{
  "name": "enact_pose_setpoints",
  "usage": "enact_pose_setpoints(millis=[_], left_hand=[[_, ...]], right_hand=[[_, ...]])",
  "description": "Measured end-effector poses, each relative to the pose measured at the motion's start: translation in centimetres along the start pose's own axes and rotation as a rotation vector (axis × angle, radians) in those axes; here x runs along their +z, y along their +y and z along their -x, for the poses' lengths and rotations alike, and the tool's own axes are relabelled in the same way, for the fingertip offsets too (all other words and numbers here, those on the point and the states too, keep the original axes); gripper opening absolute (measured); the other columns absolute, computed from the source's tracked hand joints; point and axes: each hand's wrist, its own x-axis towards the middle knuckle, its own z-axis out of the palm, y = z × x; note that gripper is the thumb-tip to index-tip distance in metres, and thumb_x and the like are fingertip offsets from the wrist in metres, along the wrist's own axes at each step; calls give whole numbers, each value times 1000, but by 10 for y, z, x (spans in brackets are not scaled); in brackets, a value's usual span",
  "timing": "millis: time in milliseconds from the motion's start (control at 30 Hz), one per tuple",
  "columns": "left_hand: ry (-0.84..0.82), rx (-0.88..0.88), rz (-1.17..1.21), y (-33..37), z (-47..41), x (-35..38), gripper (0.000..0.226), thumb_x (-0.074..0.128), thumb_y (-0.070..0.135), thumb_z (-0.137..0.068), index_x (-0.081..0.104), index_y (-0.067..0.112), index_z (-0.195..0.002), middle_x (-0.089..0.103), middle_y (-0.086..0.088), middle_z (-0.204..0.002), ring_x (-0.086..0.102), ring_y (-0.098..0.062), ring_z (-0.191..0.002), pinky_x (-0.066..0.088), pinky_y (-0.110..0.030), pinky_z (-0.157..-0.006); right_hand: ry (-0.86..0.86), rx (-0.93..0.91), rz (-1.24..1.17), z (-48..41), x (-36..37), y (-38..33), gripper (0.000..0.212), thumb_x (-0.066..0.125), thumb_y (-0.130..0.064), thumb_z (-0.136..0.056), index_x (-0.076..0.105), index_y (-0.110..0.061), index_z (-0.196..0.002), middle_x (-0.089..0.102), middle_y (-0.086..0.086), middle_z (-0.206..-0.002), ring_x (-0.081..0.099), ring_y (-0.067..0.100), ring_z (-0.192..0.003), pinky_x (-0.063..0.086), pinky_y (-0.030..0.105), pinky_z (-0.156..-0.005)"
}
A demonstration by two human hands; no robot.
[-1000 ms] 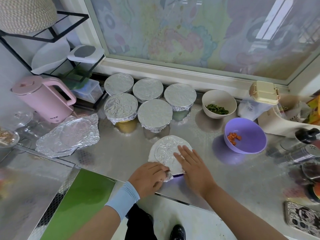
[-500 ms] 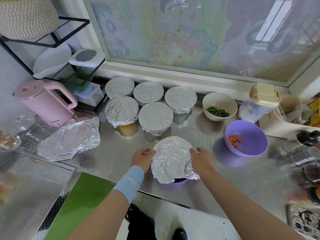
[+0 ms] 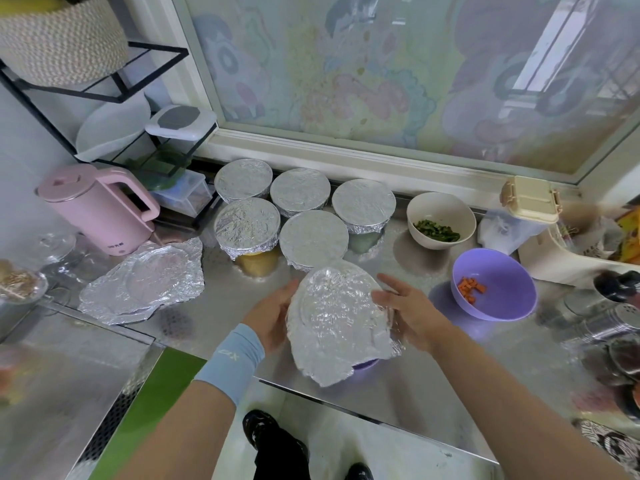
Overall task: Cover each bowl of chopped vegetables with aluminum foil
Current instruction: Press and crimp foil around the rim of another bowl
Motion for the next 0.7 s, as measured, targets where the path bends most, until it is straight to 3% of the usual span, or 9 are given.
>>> enact_pose_setpoints(millis=[67,100,200,333,467,567,633,700], left_hand=[[65,62,0,-1,1,-3,36,62,24,-92,55,17,-127,63,-12,-123,64,-26,-105,50,-44,-92],[90,66,20,-2,2,-5,42,62,21,-93,48,18,-133,63,-12,-124,63,-27,-108,50,-46,-92],[60,28,-9,-9,8,-6,40,59,13,-93,53,13,-133,69,-13,-118,66,-28,-103,53,-45,-87],[-6,-110,0,-14,18,-8,31,57,22,-91,67,2,-113,68,-19,-111,69,-30,-91,54,-43,-82],[-78,-116,-125,-16,18,-13,29,59,22,-92,69,8,-116,70,-15,-114,68,-30,-101,54,-42,-91],[172,92,-381,-16,1,-14,35,72,14,-86,65,19,-120,71,-11,-113,69,-26,-95,56,-37,-85],[313,223,-527,-16,-6,-9,33,80,16,-79,69,25,-109,71,-4,-106,64,-17,-78,53,-27,-68],[360,307,-590,-18,-10,-2,27,81,15,-78,70,26,-101,69,1,-92,54,-8,-60,44,-19,-54]], right_hand=[[-42,224,-58,-1,0,2,56,67,-50,-85,63,-14,-126,68,12,-118,66,33,-104,55,46,-88],[-36,297,-94,-1,-2,3,60,63,-56,-85,64,-11,-125,67,13,-120,64,34,-112,50,49,-97],[-67,309,-176,4,-4,4,55,67,-44,-86,62,-9,-128,66,14,-125,63,32,-115,46,49,-103],[-164,292,-136,19,-4,2,34,59,-27,-93,68,-7,-119,69,16,-117,68,29,-100,57,39,-82],[-55,228,-2,13,-11,12,39,73,-21,-81,68,-2,-115,67,23,-117,64,39,-107,52,44,-89],[143,40,188,6,-9,14,22,78,-20,-81,74,-8,-98,71,18,-90,59,26,-72,45,34,-69],[251,-78,329,5,-5,13,12,74,-14,-85,72,-4,-92,67,7,-72,55,11,-53,44,20,-52],[354,-176,457,3,1,11,4,71,-13,-87,70,-9,-87,66,0,-68,53,2,-46,42,12,-46]])
